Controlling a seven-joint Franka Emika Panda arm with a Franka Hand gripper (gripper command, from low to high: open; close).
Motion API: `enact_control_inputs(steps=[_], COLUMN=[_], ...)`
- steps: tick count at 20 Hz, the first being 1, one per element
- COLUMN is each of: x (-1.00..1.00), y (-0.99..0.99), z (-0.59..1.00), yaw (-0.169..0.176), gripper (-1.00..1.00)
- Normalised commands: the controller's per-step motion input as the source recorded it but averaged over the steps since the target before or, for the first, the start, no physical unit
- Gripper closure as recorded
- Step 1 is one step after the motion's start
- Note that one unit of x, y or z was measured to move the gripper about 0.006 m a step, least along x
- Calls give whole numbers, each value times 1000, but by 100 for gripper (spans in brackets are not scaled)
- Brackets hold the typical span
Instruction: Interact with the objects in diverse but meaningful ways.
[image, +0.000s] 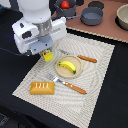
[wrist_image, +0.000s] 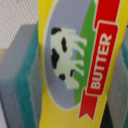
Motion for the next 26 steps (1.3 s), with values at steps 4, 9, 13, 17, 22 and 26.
enact_control_inputs(steps=[4,9,13,17,22,26], x=[0,0,0,-2,-39,-56], y=[175,262,544,644,678,634], z=[0,38,235,230,192,121], yaw=[25,18,22,25,36,46], gripper=[100,100,100,100,100,100])
